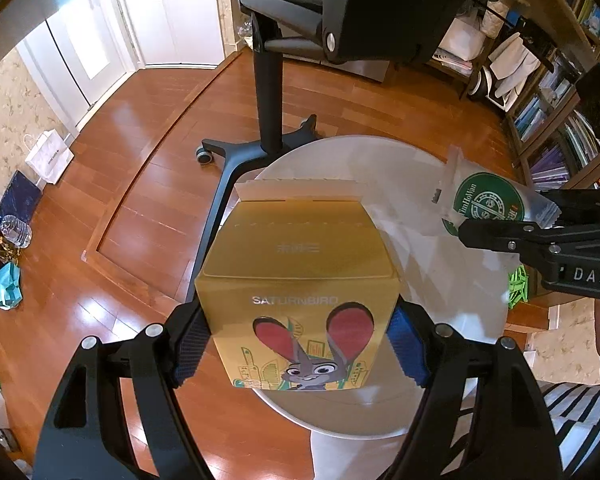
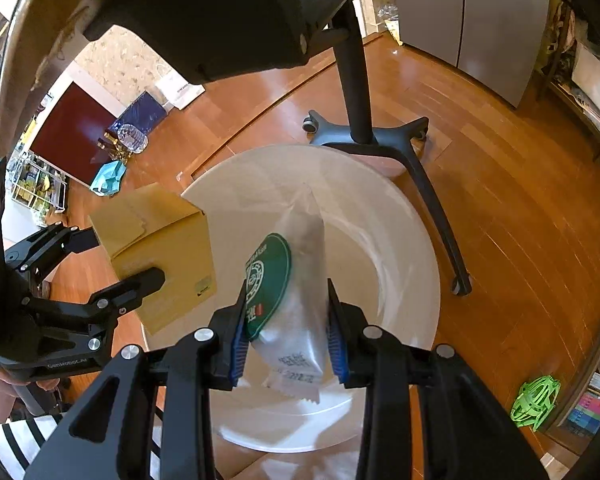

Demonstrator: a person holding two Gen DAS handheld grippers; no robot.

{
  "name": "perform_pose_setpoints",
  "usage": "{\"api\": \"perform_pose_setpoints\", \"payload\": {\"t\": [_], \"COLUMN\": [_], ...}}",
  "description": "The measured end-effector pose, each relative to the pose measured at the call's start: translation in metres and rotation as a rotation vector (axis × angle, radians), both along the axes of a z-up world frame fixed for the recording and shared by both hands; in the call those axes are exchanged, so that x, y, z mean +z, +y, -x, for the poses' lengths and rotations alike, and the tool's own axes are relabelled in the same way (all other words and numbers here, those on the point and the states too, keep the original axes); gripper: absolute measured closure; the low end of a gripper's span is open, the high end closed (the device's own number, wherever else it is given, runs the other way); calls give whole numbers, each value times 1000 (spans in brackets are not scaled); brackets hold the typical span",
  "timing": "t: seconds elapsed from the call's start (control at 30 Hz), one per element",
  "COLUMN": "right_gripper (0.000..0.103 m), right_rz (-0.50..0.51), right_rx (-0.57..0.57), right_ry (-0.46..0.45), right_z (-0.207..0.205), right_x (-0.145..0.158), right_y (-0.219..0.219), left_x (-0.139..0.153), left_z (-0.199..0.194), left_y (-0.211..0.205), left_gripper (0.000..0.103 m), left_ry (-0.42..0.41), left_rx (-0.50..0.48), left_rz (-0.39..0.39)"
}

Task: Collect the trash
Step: 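Carry the yellow box and white bag down over the white bin with both tools, then open both tools to drop the box and bag into the bin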

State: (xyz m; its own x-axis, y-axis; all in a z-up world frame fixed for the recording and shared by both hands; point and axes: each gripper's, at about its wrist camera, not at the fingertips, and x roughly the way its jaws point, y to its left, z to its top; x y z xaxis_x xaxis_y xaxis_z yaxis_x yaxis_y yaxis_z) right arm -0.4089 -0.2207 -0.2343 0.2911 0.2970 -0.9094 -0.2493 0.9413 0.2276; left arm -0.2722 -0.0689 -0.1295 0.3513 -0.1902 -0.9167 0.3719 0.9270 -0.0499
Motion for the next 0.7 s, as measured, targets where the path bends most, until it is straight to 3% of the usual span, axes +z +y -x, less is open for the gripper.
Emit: {"api": "perform_pose_setpoints", "payload": {"t": [0.37, 0.43, 0.47, 0.5, 0.57, 0.7], "right_gripper": [70, 63, 46, 39, 36, 36], "right_rz": [5, -4, -15, -36, -66, -51], "right_rx": [6, -20, -37, -64, -81, -67], "right_ry": [10, -1, -8, -22, -27, -40], "right_z": [-4, -4, -4, -3, -2, 3], "right_x": [-2, 2, 3, 7, 12, 23], "right_y": [0, -4, -8, -13, -18, -21], "left_x": [-3, -3, -3, -3, -1, 5], "left_z": [-5, -6, -6, -6, -6, -3], "left_y": [-1, -1, -1, 0, 1, 4], "left_gripper": [25, 24, 23, 21, 13, 13], "left_ry": [11, 16, 13, 7, -10, -27], "left_rx": [-3, -7, 0, 5, 8, 4], "left_rz": [0, 8, 0, -11, -13, -3]}}
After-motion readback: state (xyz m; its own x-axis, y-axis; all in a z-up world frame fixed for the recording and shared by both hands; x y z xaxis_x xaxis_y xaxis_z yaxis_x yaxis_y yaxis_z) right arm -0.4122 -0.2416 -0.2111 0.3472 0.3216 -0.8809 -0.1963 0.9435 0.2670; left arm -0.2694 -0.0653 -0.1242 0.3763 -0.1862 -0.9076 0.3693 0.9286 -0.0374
